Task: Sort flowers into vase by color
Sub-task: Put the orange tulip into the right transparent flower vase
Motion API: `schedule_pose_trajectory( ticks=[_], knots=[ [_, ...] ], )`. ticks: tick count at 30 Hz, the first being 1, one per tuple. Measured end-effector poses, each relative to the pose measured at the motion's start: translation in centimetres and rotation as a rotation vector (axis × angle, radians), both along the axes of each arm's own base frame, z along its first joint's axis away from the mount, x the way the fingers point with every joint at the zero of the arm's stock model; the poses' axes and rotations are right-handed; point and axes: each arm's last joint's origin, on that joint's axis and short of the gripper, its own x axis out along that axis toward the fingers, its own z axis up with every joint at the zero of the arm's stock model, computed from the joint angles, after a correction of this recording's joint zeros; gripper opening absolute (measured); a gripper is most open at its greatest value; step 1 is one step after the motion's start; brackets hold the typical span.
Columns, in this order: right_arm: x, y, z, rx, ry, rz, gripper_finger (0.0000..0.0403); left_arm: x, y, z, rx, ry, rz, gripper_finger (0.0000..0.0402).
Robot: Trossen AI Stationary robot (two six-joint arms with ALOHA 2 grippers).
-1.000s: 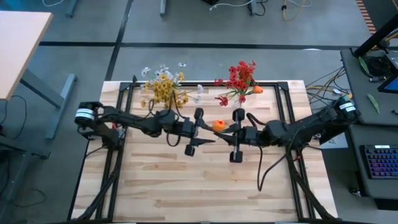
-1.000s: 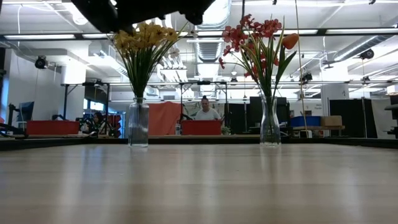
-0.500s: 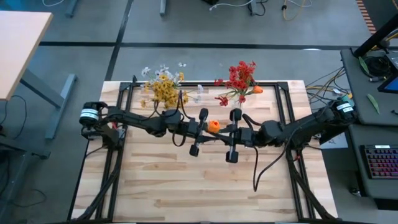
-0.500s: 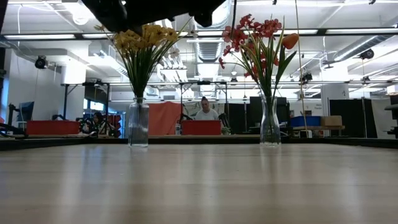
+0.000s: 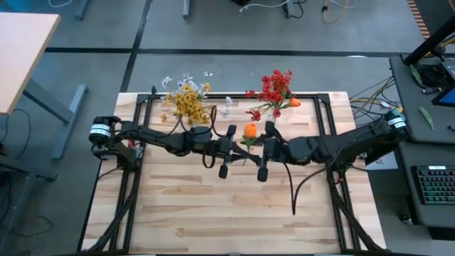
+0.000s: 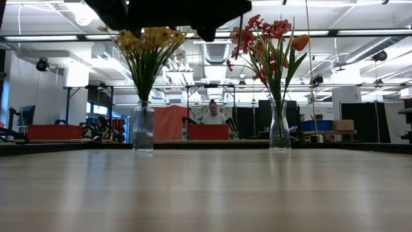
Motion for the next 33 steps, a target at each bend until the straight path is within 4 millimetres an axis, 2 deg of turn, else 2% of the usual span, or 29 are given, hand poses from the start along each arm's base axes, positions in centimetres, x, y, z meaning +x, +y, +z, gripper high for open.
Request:
schedule_pose_trajectory(
  ticks=[5,10,13,18,20,24,26,33],
  knots=[
    [-0.4,-0.1,1.3,0.091,0.128,-0.028,0.0175,0.0,0.1,-0.5,0.008,0.046,0.012,0.0001],
    [-0.7,-0.2,1.7,0.123,0.178,-0.043,0.0167,0.0,0.1,-0.7,0.01,0.062,0.012,0.0],
    [-0.7,-0.2,1.8,0.13,0.19,-0.046,0.0138,0.0,0.1,-0.7,0.011,0.064,0.012,0.0],
    [-0.8,-0.2,1.8,0.126,0.203,-0.048,0.0034,0.0,0.1,-0.7,0.019,0.056,0.013,0.0001],
    [-1.0,-0.2,1.8,0.131,0.207,-0.049,0.0019,0.0,0.1,-0.6,0.019,0.055,0.014,0.0007],
    [-2.3,-0.7,2.0,0.175,0.251,-0.084,0.001,0.0,0.1,-0.6,0.047,0.048,0.028,0.0039],
    [-3.4,-1.1,1.9,0.191,0.291,-0.157,0.001,0.0,0.2,-0.6,0.063,0.048,0.047,0.0063],
    [-8.2,-3.2,1.6,0.177,0.323,-0.606,0.0009,0.0,0.4,-0.9,0.121,0.072,0.134,0.015]
  ],
)
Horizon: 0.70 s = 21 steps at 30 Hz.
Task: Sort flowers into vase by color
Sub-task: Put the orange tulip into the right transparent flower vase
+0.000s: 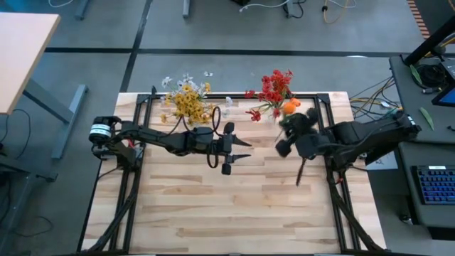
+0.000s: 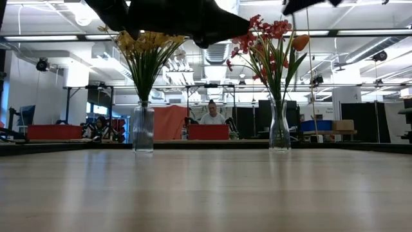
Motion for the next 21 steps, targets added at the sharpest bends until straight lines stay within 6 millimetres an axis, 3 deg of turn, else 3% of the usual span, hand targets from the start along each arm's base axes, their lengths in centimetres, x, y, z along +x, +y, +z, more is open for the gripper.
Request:
schedule_pose_trajectory(
  ticks=[5,13,21],
  knots=[
    [-1.3,-1.6,-0.8,-0.076,-0.064,-0.253,0.0009,-0.1,0.2,0.3,0.018,-0.014,0.0,0.0182],
    [-0.2,-4.5,-1.0,-0.087,-0.136,-0.366,0.0009,-0.6,1.8,1.2,-0.012,-0.036,-0.094,0.0178],
    [0.2,-6.9,-0.4,-0.14,-0.14,-0.43,0.0009,-1.0,2.7,1.3,0.0,-0.003,-0.08,0.0163]
  ],
)
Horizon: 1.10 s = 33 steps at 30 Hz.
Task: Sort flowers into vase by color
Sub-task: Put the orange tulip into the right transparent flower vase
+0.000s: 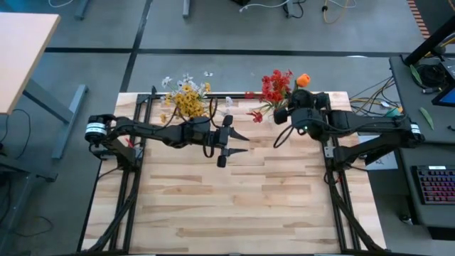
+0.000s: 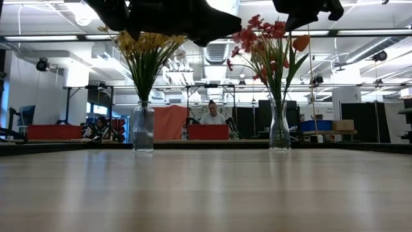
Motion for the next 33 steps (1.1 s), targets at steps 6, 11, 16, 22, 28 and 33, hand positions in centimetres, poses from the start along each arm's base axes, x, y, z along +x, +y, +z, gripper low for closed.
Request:
schedule_pose_trajectory(
  ticks=[6,11,16,22,28,33],
  knots=[
    [0.5,-0.8,0.4,-0.032,-0.014,-0.015,0.0009,-0.1,0.2,-0.2,-0.001,0.016,0.006,0.0159],
    [1.3,-1.1,-0.4,-0.031,0.019,-0.02,0.0009,-0.1,0.2,-0.3,-0.001,0.021,0.006,0.0159],
    [2.5,-1.2,-1.5,-0.043,0.069,-0.038,0.0009,-0.2,0.2,-0.6,-0.002,0.029,0.006,0.0159],
    [3.5,-1.4,-2.4,-0.044,0.116,-0.038,0.0009,-0.2,0.2,-0.8,-0.009,0.035,0.007,0.0159],
    [3.8,-1.4,-2.7,-0.047,0.134,-0.035,0.0009,-0.3,0.2,-0.8,-0.01,0.037,0.007,0.0159],
    [3.8,-1.5,-2.7,-0.046,0.135,-0.039,0.0019,-0.3,0.2,-0.9,-0.01,0.037,0.007,0.0159]
  ],
)
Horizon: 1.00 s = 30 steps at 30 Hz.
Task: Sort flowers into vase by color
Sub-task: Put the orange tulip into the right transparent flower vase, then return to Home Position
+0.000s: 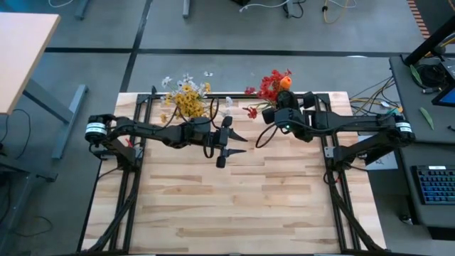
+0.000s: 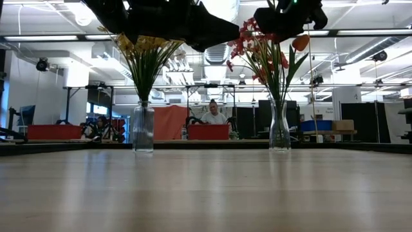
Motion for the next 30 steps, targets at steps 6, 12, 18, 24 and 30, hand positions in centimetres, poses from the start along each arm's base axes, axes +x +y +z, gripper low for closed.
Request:
schedule_pose_trajectory(
  ticks=[6,12,18,24,30],
  knots=[
    [0.0,0.0,0.0,0.001,0.0,0.001,0.0073,0.0,0.0,0.0,0.0,0.0,0.0,0.0159],
    [0.0,0.0,0.1,0.004,0.007,0.009,0.0136,0.0,0.0,0.0,0.0,0.0,0.0,0.0159],
    [-0.2,0.2,1.1,0.029,-0.002,0.062,0.0194,0.0,0.1,0.0,0.001,0.002,0.007,0.0159],
    [-0.5,0.2,2.1,0.028,0.003,0.062,0.025,-0.1,0.2,0.0,0.001,0.002,0.011,0.0159],
    [-0.7,0.3,3.3,0.04,-0.005,0.078,0.0294,-0.1,0.1,0.1,0.001,0.002,0.011,0.0159]
  ],
)
